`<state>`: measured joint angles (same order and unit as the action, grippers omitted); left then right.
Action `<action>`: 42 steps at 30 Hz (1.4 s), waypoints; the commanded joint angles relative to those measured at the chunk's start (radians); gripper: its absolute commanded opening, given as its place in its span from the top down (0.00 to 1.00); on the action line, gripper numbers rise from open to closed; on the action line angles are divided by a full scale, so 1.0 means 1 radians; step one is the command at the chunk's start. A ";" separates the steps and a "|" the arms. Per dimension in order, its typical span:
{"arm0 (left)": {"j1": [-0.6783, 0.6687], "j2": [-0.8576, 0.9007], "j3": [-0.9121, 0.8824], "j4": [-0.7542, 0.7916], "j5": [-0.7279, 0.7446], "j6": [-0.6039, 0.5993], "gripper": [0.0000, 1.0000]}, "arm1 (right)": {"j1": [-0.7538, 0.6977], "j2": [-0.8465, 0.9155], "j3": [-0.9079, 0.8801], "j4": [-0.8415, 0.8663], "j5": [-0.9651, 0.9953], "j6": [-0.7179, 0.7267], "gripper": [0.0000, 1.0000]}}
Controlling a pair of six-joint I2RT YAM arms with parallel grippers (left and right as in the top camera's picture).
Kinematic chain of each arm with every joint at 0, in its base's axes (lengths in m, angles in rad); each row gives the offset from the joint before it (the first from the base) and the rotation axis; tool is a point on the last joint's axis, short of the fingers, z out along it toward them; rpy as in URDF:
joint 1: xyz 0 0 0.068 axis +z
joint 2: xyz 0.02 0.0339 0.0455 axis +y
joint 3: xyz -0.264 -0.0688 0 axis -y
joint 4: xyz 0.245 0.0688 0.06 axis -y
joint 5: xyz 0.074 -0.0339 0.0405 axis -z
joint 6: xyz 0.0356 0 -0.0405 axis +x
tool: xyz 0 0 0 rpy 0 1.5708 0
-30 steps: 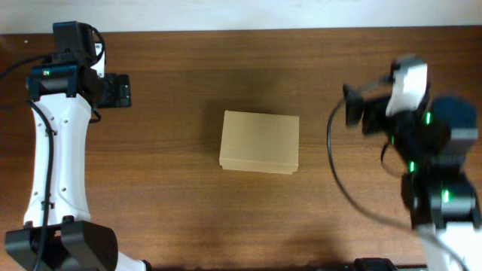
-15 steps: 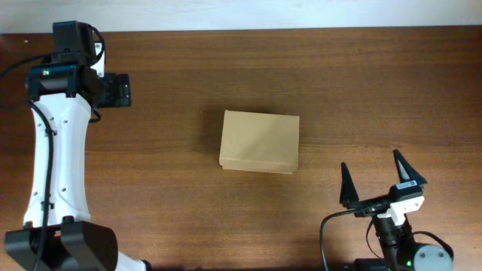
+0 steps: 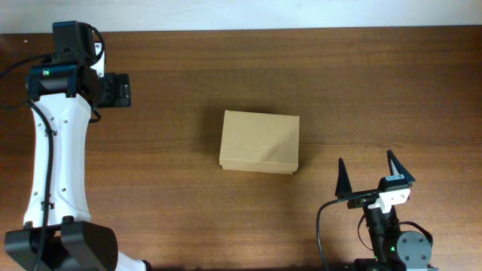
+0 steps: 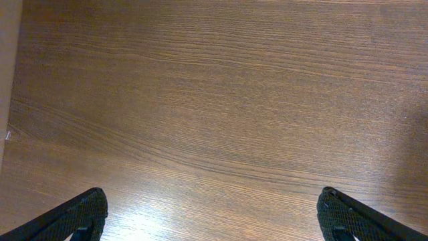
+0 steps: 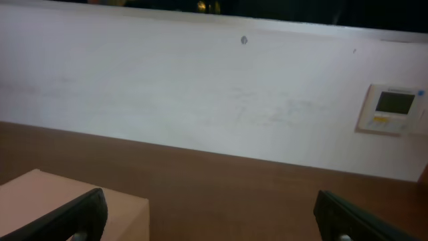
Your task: Pack container
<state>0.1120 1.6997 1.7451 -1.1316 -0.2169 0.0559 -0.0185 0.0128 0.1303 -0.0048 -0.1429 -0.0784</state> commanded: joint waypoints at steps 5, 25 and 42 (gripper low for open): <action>0.005 -0.010 0.010 0.002 0.003 0.001 0.00 | 0.006 -0.010 -0.125 0.188 0.024 0.012 0.01; 0.005 -0.010 0.010 0.002 0.003 0.001 0.00 | 0.006 -0.004 -0.125 -0.063 0.024 0.008 0.00; 0.000 -0.802 -0.862 0.887 0.234 -0.008 0.01 | 0.006 -0.004 -0.125 -0.063 0.024 0.008 0.01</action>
<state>0.1108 0.9703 1.0233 -0.2790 -0.0654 0.0551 -0.0185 0.0124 0.0120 -0.0631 -0.1276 -0.0780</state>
